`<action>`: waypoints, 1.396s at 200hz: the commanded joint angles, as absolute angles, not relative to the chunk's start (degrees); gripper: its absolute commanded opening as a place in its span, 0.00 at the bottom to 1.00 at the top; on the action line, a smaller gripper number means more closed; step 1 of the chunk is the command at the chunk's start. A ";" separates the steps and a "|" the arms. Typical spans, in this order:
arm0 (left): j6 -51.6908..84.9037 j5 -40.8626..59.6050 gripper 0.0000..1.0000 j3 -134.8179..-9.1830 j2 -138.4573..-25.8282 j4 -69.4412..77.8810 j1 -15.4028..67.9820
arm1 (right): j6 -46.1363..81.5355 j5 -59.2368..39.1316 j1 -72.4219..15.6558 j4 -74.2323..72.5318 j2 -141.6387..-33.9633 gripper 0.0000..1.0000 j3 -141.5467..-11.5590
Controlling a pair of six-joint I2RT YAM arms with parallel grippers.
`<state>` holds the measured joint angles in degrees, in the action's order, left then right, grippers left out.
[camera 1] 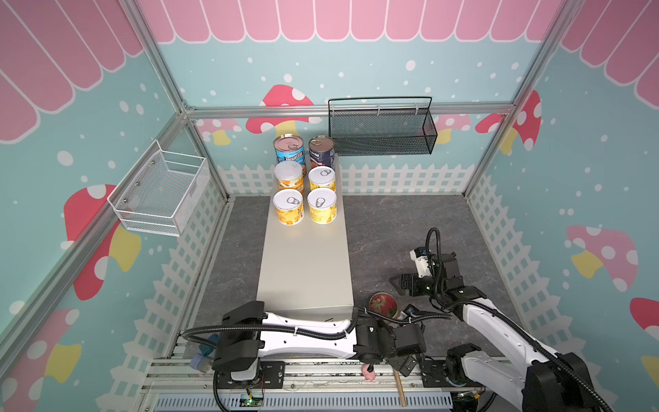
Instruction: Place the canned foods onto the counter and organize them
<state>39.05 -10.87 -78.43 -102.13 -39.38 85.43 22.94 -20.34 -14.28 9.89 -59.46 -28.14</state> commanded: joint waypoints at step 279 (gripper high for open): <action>50.99 -17.94 0.84 -79.43 -111.45 -38.49 75.74 | 18.40 -22.38 -14.15 7.38 -76.73 0.75 -34.99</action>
